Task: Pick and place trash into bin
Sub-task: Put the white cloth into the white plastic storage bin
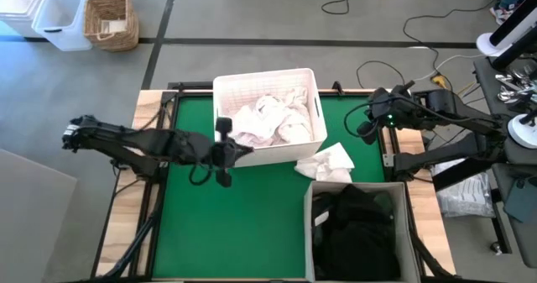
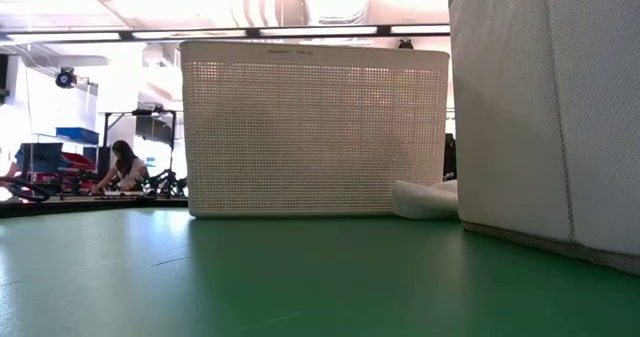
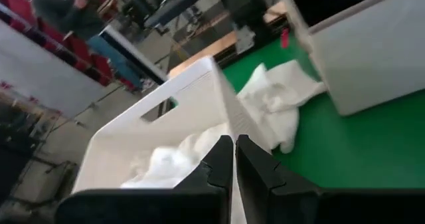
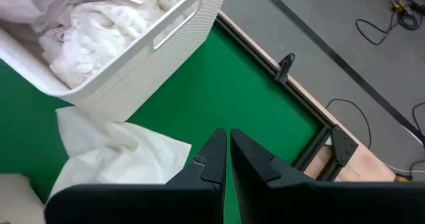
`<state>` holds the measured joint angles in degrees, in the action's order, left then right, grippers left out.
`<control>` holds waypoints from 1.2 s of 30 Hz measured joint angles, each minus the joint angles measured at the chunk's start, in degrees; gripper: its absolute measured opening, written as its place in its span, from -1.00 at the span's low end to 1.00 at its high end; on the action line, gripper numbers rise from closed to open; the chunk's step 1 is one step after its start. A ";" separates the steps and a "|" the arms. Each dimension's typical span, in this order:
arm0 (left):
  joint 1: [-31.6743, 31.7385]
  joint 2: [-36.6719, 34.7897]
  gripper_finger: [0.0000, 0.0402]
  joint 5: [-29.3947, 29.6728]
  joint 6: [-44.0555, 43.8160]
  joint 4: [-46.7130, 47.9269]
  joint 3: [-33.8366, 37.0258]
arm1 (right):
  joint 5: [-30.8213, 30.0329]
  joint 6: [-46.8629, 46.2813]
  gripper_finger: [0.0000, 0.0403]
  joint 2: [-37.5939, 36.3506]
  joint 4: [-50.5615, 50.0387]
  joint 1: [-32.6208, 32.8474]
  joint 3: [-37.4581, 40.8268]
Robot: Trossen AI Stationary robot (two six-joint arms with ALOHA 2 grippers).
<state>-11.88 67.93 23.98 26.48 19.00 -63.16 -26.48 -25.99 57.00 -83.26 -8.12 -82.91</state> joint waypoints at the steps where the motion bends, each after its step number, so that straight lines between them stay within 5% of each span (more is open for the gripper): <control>1: -0.83 0.73 -0.99 -0.38 0.06 -0.96 -0.01 | 0.04 0.23 -0.94 -0.05 0.01 0.00 0.00; 5: -4.49 3.90 -0.99 -5.02 1.85 -5.85 0.00 | 1.68 1.50 -0.94 -0.20 0.04 -0.02 0.00; 13: -6.23 11.90 -0.99 -4.96 2.36 -14.03 0.00 | 4.20 4.09 -0.94 -0.24 0.81 0.00 0.00; 20: -6.47 22.20 -0.99 9.28 3.88 -18.93 -2.68 | 4.22 5.30 -0.94 -0.24 1.38 0.00 0.00; 29: -6.45 30.03 -0.99 9.11 4.30 -22.82 -3.67 | 4.20 6.32 -0.94 -0.24 2.53 0.00 0.00; 36: -5.10 34.42 -0.99 16.73 4.52 -25.11 -3.82 | 4.04 7.60 -0.94 -0.47 3.04 0.00 0.00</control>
<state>-16.98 102.35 40.71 31.00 -6.11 -66.98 -22.44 -18.39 56.53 -80.23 -8.12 -82.91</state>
